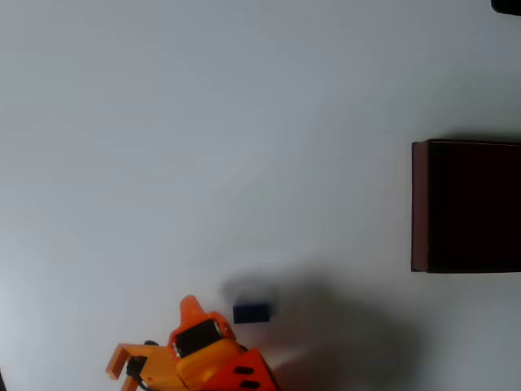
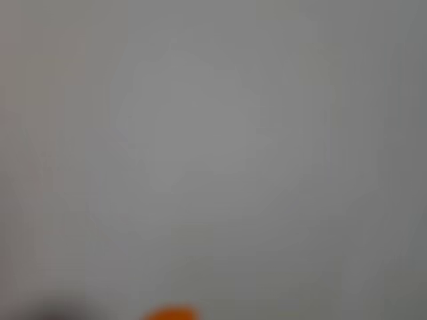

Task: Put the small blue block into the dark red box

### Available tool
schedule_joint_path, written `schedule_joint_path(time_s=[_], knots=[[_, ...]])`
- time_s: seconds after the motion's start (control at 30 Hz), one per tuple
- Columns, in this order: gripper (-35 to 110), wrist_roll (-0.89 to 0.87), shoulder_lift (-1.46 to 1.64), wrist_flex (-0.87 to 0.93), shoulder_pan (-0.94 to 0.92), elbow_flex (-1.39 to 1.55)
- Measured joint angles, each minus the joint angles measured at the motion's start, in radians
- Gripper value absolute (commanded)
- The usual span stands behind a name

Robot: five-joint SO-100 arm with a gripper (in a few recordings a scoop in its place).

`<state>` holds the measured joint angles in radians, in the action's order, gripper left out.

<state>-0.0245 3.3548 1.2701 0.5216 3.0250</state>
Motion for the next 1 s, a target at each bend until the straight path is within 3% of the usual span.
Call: schedule_joint_path(time_s=[1.0], knots=[[0,-0.063,0.0,0.002,0.021,0.0]])
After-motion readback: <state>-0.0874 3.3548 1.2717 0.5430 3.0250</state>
